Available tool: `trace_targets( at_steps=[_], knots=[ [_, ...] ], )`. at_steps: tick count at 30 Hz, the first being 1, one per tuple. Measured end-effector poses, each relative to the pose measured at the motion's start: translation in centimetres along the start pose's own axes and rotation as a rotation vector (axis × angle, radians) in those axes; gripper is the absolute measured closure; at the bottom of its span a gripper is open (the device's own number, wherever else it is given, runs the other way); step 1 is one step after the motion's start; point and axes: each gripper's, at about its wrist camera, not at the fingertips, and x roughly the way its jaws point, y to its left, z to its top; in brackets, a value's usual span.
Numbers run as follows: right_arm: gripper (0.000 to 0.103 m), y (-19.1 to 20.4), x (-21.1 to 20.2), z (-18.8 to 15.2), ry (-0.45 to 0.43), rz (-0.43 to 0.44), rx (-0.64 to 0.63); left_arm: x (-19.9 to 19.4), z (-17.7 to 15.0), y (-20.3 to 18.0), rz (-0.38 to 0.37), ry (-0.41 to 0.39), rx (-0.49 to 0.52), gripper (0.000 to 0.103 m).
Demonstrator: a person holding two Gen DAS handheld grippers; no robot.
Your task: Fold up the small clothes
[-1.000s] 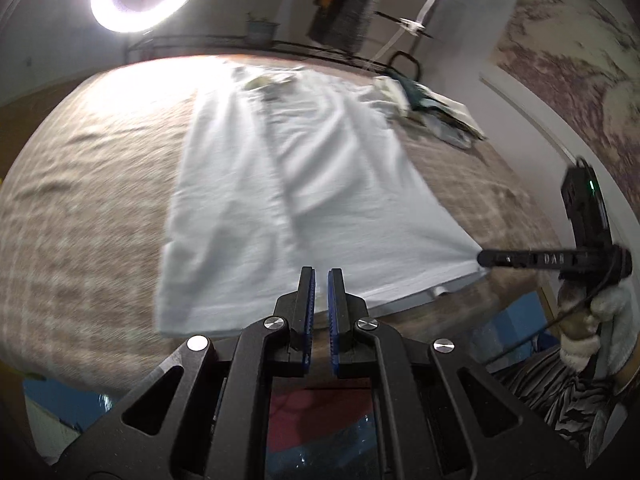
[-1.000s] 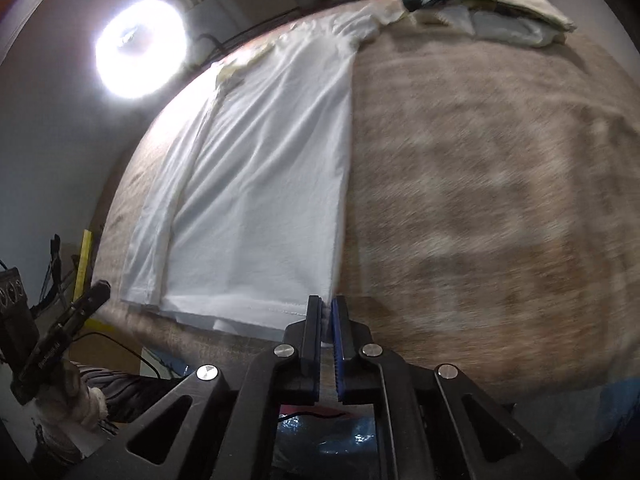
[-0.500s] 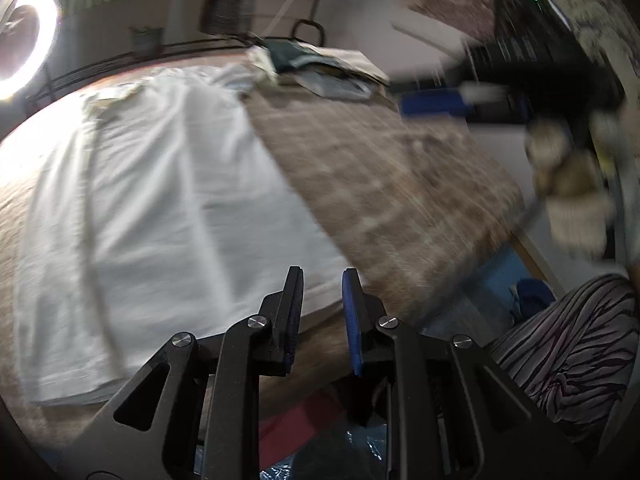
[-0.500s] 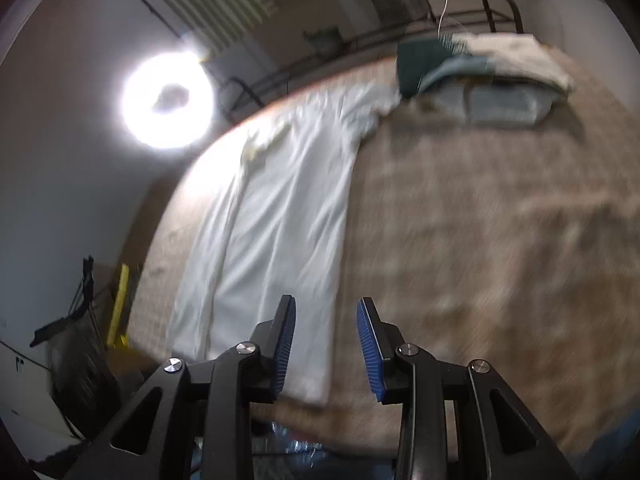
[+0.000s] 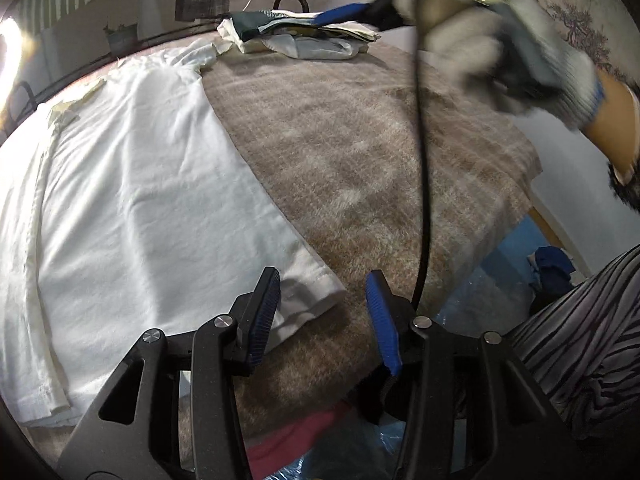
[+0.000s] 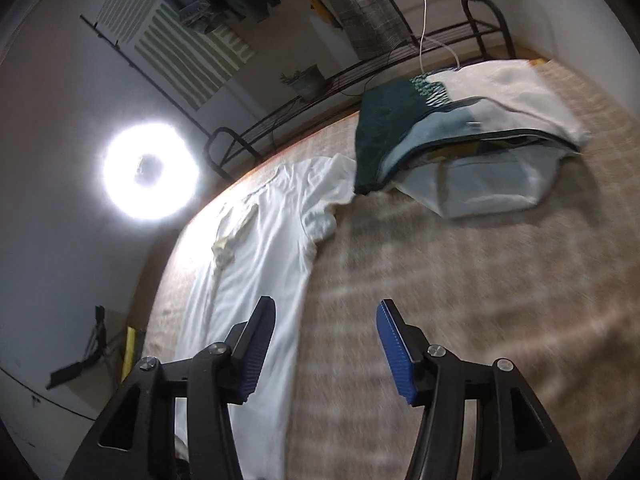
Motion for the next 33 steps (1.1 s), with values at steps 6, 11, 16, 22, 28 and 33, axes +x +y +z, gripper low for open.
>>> trace_targets(
  at_steps=[6,11,16,22,28,33],
  knots=[
    [0.048,0.1,5.8,2.9,0.020,0.021,0.075,0.5,1.1,2.1,-0.021,-0.012,-0.087,0.100],
    [0.048,0.3,10.0,4.6,0.022,0.001,0.110,-1.7,1.2,4.2,-0.099,-0.060,-0.229,0.100],
    [0.057,0.4,13.8,5.9,0.037,-0.050,0.138,-2.6,1.3,5.0,-0.105,-0.093,-0.268,0.101],
    [0.101,1.5,16.6,6.2,0.051,-0.119,0.119,-2.3,0.7,6.2,-0.135,-0.088,-0.334,0.101],
    [0.103,4.1,15.5,7.2,-0.022,-0.185,0.043,-3.0,0.2,7.4,-0.153,-0.106,-0.390,0.101],
    [0.103,7.6,15.9,8.0,-0.040,-0.226,-0.045,-4.6,-1.0,9.5,-0.154,-0.140,-0.465,0.101]
  ],
)
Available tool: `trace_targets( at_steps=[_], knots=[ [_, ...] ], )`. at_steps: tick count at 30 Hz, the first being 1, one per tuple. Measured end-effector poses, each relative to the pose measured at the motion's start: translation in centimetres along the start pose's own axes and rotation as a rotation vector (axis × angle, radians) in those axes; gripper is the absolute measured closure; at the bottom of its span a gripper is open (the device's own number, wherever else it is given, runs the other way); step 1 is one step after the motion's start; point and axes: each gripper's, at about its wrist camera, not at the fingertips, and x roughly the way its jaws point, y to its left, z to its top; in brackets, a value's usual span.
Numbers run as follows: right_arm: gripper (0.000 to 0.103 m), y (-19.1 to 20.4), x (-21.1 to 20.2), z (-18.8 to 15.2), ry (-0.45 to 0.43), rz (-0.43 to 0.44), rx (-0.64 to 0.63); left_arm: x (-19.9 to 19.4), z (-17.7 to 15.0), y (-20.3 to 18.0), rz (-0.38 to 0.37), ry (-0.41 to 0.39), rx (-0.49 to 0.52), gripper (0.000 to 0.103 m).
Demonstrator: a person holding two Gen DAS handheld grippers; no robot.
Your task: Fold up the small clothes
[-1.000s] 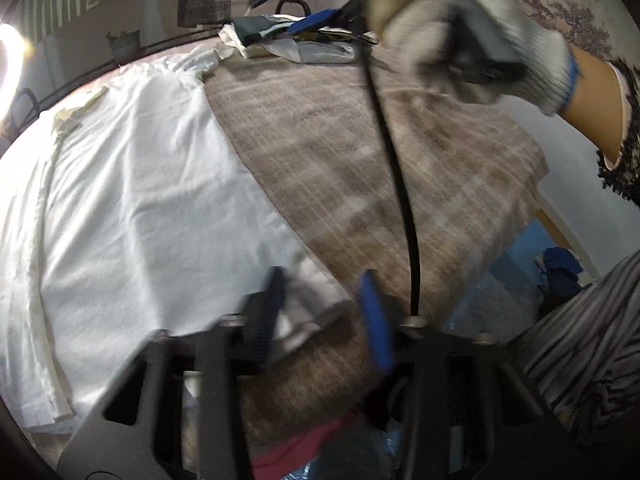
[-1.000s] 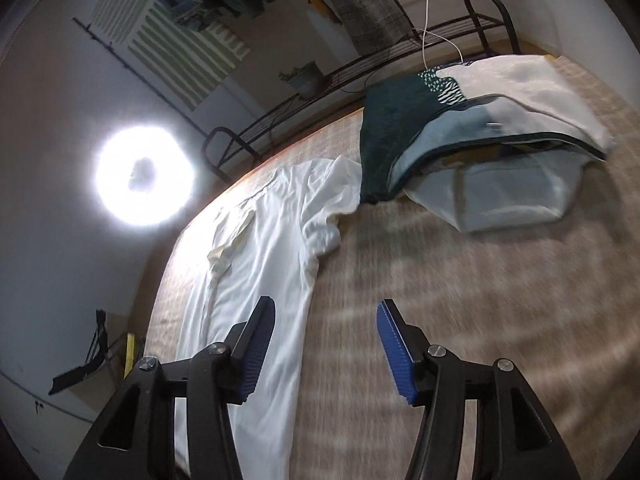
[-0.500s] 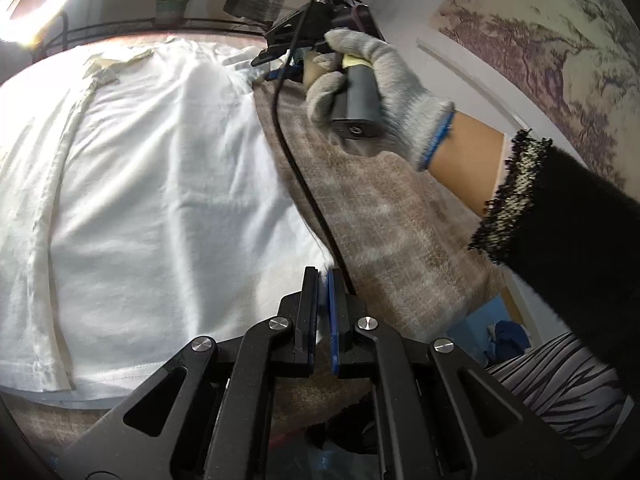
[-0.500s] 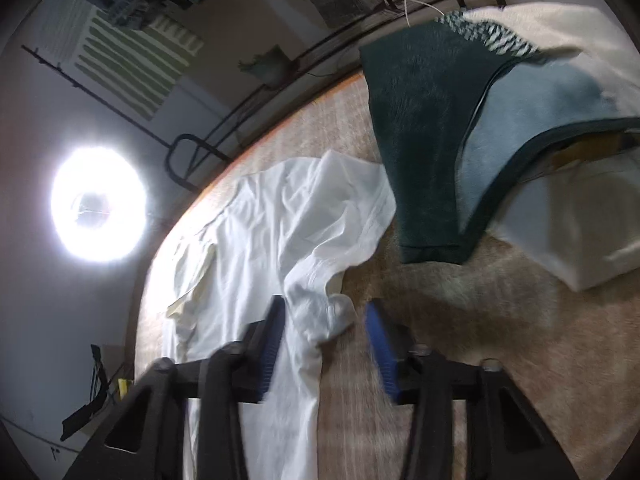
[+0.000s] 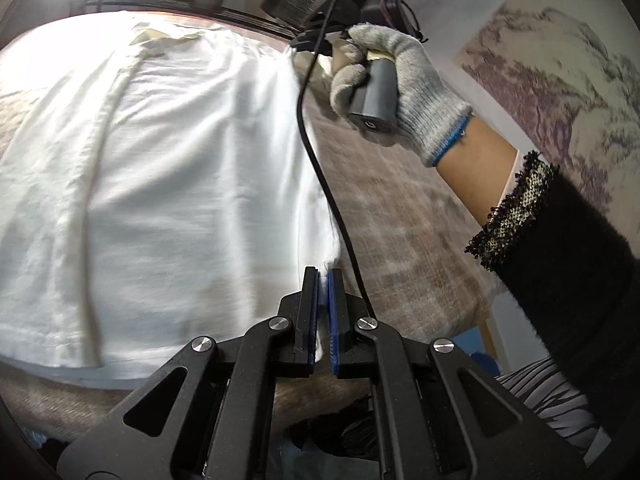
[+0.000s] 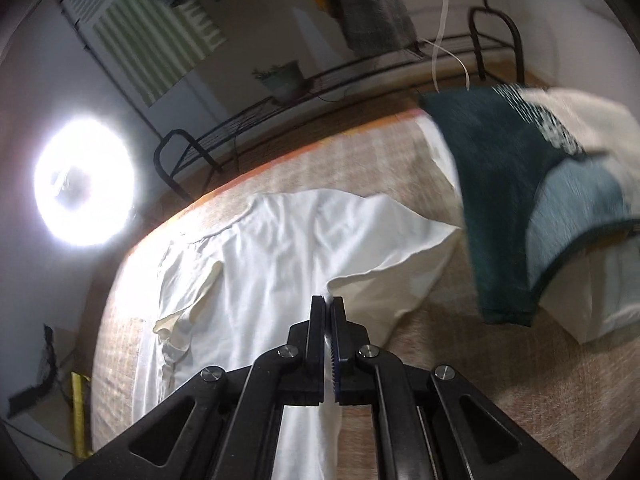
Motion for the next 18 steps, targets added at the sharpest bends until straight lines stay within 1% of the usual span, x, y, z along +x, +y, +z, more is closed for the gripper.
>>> trace_targets(
  at_steps=[4,8,12,18],
  knots=[
    [0.103,4.0,0.0,0.3,-0.006,-0.035,-0.106,-1.7,-0.4,1.6,0.009,-0.021,-0.042,0.101],
    [0.103,8.3,0.4,0.1,-0.009,-0.034,-0.209,-3.2,-1.0,3.5,0.032,-0.037,-0.087,0.101],
    [0.103,12.8,2.1,-0.8,0.012,-0.034,-0.317,-4.2,-1.6,5.5,0.064,-0.044,-0.132,0.101],
    [0.103,17.2,5.4,-3.0,0.067,-0.045,-0.431,-4.7,-2.0,7.7,0.097,-0.045,-0.177,0.101]
  ],
)
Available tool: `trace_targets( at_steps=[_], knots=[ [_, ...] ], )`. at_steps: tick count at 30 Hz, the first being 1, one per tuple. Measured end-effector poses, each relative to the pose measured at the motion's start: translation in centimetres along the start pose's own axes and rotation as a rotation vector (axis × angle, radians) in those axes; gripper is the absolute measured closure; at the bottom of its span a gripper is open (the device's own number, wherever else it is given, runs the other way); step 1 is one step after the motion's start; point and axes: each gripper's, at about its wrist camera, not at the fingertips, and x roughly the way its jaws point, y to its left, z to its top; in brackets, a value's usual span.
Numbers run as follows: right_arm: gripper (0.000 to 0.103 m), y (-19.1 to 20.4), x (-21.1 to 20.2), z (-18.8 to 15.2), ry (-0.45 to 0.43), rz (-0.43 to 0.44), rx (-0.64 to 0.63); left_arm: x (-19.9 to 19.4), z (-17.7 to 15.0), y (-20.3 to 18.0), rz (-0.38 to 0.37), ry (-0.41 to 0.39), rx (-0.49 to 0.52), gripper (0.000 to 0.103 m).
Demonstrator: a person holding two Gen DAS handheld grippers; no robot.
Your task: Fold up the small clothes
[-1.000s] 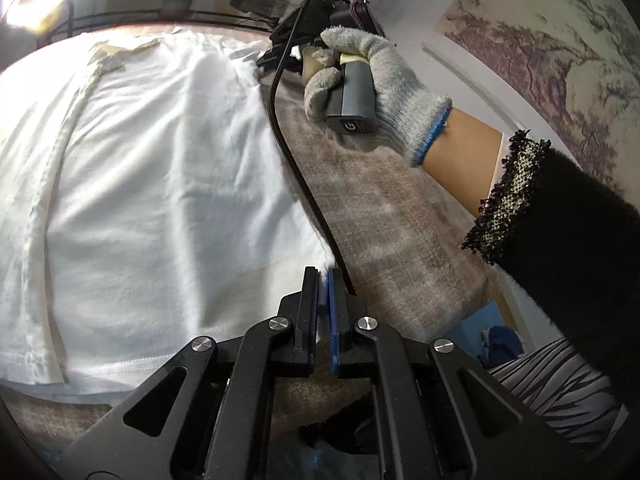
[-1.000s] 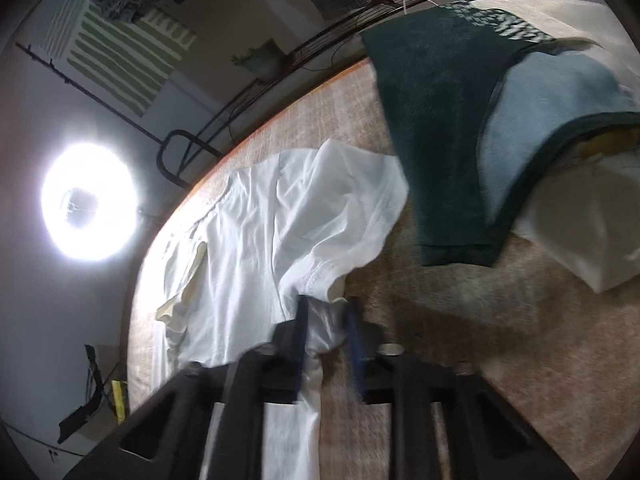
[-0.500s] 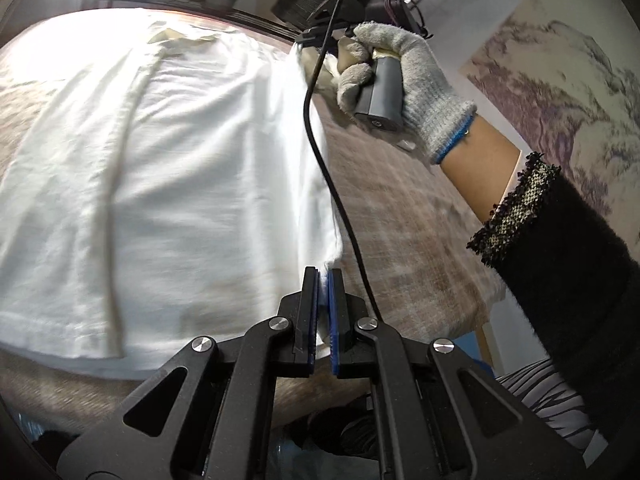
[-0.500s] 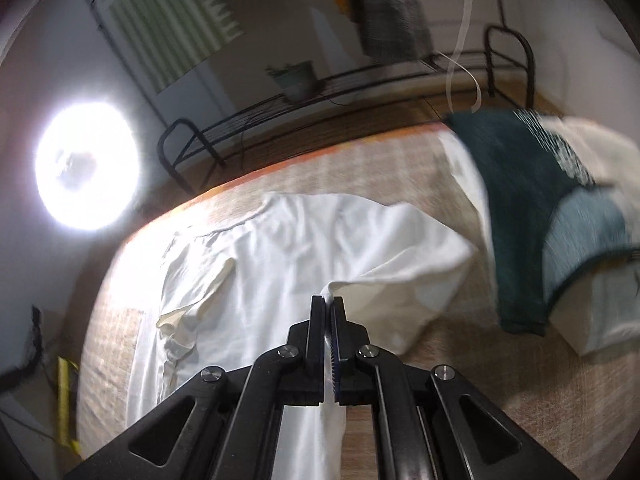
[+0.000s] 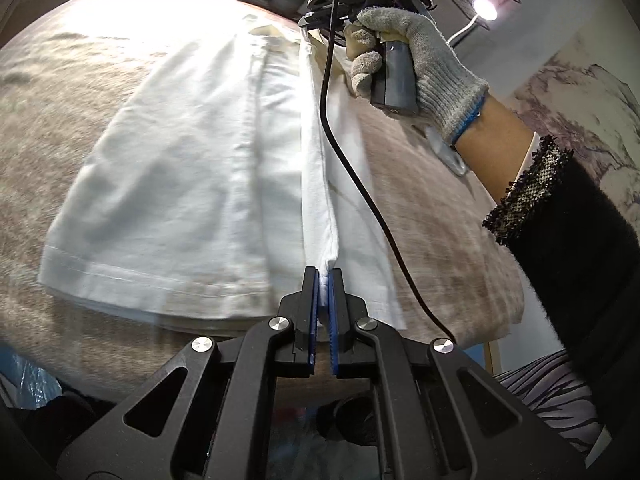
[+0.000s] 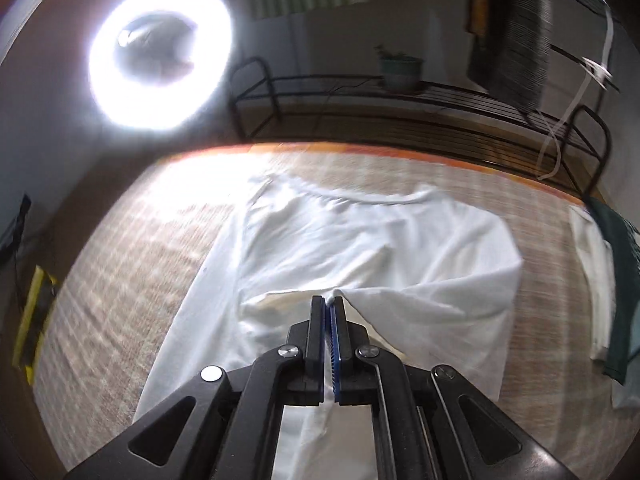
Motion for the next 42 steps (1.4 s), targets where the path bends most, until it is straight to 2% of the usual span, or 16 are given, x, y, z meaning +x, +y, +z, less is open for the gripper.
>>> trace_targets(
  at_steps=[6,8,9,10,15,17,21,23,26,29,32,34,35,36,42],
  knots=[
    [0.102,1.7,2.5,-0.7,0.051,0.001,-0.036,0.1,0.0,0.5,0.023,0.015,0.012,0.101],
    [0.095,1.7,3.3,-1.0,0.089,0.029,-0.032,0.0,0.1,0.4,0.026,0.025,0.009,0.101],
    [0.082,1.3,3.5,-1.2,0.113,0.054,-0.021,-0.2,0.2,0.2,0.020,0.025,0.015,0.101],
    [0.078,0.9,3.2,-1.3,0.125,0.102,-0.009,-0.6,0.3,0.6,0.022,0.031,0.025,0.101],
    [0.075,-2.8,-1.0,-0.8,0.062,0.269,0.050,-2.3,0.5,0.0,0.014,0.042,0.077,0.099],
    [0.075,-5.7,-2.6,-0.5,0.018,0.244,0.109,-3.2,0.8,0.1,0.021,0.043,0.092,0.099],
    [0.072,-11.7,-3.3,-0.6,0.014,0.122,0.264,-4.9,1.8,0.2,0.055,0.038,0.126,0.099],
    [0.072,-13.3,-2.9,-1.0,0.029,0.142,0.321,-5.5,2.8,0.4,0.080,0.035,0.150,0.099],
    [0.068,-13.3,-1.6,-1.3,0.083,0.169,0.320,-6.3,4.6,1.1,0.107,0.031,0.161,0.099],
    [0.068,-11.9,-0.8,-1.7,0.117,0.111,0.261,-7.2,6.7,1.7,0.126,0.000,0.166,0.099],
    [0.071,-11.1,0.3,-2.0,0.143,0.076,0.234,-8.2,8.3,1.8,0.153,-0.045,0.192,0.099],
    [0.084,-10.6,1.0,-2.2,0.154,0.050,0.218,-8.6,8.8,1.8,0.163,-0.067,0.200,0.099],
    [0.097,-10.4,1.2,-2.3,0.155,0.047,0.215,-8.7,8.9,2.0,0.162,-0.076,0.197,0.099],
    [0.101,-10.4,1.2,-2.3,0.151,0.041,0.216,-8.9,8.9,2.1,0.156,-0.080,0.191,0.099],
    [0.103,-11.2,-0.9,-1.4,0.069,0.046,0.240,-8.7,8.7,2.5,0.136,-0.068,0.184,0.099]
  ],
)
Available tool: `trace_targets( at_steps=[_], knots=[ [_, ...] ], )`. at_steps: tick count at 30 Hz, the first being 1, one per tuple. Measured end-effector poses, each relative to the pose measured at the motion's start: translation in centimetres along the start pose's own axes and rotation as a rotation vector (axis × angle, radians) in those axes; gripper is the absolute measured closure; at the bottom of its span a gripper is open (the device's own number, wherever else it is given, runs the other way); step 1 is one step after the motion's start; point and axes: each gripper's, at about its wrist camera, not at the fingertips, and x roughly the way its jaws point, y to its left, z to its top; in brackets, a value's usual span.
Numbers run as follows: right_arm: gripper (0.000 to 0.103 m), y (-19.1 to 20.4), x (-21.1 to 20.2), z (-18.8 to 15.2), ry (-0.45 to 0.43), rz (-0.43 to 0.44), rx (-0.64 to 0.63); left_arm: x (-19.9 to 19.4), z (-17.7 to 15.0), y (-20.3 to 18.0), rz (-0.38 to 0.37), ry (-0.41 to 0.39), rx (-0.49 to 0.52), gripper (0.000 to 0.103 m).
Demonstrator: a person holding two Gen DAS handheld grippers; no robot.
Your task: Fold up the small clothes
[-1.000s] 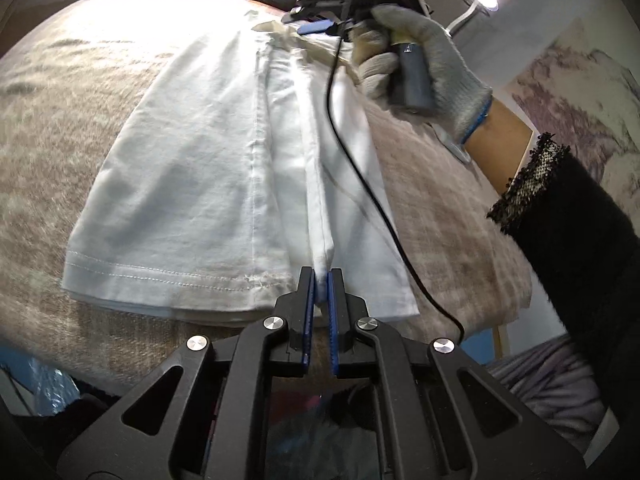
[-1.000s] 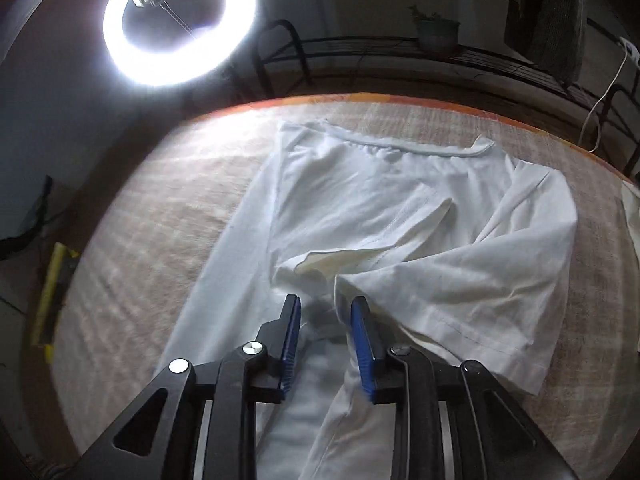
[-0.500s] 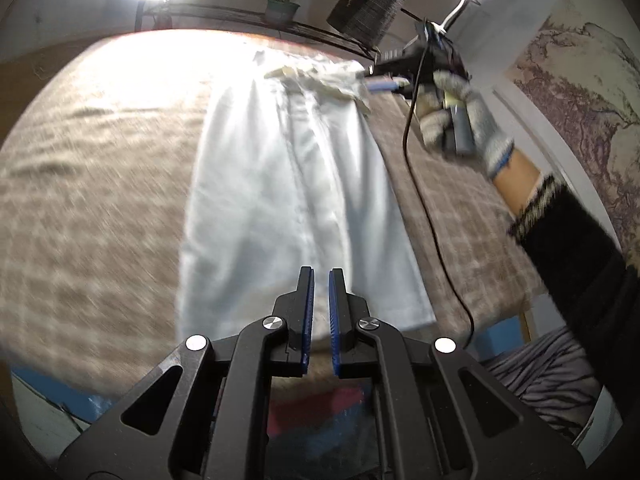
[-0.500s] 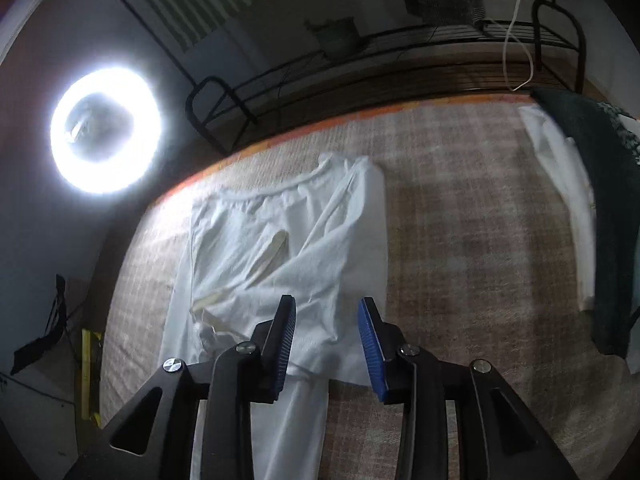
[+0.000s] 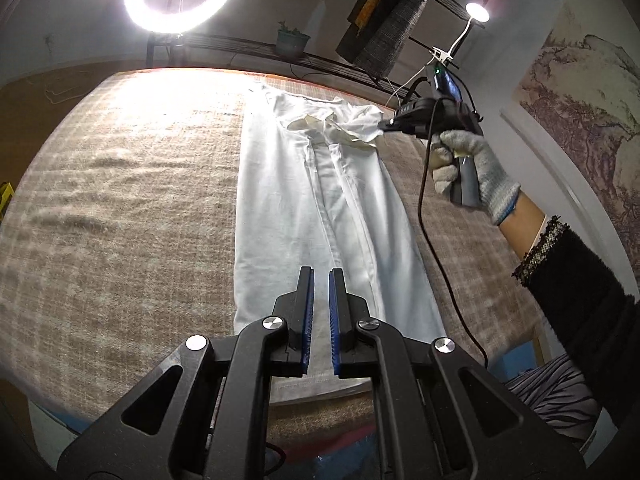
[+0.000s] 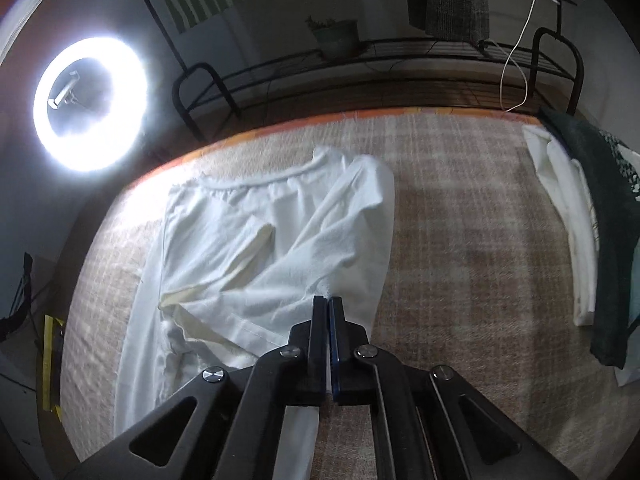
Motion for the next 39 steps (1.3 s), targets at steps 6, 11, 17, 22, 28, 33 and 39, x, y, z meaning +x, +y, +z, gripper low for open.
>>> trace_targets(
  at_steps=[6,11,17,22,28,33,39],
  knots=[
    [0.103,-0.4,-0.9,0.8,-0.029,0.051,0.047,0.1,0.1,0.1,-0.010,-0.006,-0.008,0.099],
    [0.103,0.8,-1.5,2.3,-0.061,0.150,0.086,0.5,0.5,0.2,-0.036,0.000,-0.025,0.099],
    [0.103,4.6,-0.8,6.2,-0.080,0.224,0.083,0.6,0.7,0.0,-0.046,0.001,-0.020,0.099],
    [0.103,7.4,3.2,7.8,-0.036,0.201,0.054,0.8,0.7,0.6,-0.057,0.013,-0.043,0.099],
    [0.098,8.4,9.4,6.8,0.063,0.211,0.089,1.0,0.9,1.1,-0.057,0.017,-0.062,0.099],
    [0.079,7.7,8.0,6.5,0.045,0.380,0.124,0.9,0.9,1.4,-0.043,0.013,-0.062,0.099],
    [0.078,4.1,-1.5,4.3,-0.060,0.347,0.070,1.0,0.3,2.2,-0.010,0.026,-0.067,0.091]
  ],
)
